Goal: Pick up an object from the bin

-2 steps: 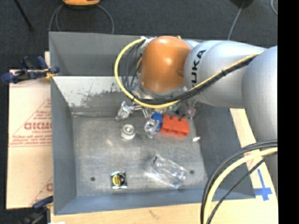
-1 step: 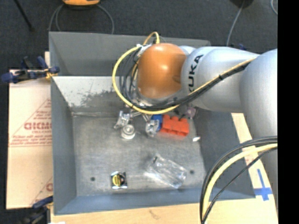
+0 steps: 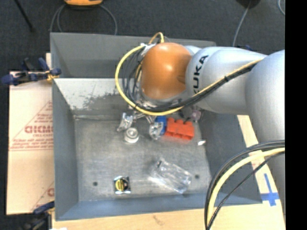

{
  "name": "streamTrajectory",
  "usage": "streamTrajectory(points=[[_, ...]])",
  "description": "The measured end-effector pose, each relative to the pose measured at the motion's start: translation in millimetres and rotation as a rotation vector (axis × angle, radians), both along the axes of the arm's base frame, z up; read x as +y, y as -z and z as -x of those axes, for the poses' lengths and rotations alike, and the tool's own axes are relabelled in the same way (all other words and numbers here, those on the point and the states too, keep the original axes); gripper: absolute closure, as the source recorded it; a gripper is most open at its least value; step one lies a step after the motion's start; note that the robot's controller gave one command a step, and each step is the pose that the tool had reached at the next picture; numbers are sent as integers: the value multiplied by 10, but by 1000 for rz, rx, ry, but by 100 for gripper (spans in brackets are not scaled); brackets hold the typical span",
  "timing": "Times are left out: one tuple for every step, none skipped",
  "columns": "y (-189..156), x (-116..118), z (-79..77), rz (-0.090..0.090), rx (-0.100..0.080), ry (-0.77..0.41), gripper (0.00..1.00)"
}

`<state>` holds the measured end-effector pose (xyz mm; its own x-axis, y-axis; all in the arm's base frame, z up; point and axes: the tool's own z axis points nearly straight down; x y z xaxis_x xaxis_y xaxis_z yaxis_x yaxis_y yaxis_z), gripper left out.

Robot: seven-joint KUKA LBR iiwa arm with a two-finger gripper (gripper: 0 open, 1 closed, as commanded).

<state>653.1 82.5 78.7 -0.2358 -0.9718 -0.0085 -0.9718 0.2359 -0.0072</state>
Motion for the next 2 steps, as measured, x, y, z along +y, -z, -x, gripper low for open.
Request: streamTrajectory(points=[[-9, 6, -4, -1, 0, 2, 100], [-438, -4, -29, 5, 0, 8, 100]])
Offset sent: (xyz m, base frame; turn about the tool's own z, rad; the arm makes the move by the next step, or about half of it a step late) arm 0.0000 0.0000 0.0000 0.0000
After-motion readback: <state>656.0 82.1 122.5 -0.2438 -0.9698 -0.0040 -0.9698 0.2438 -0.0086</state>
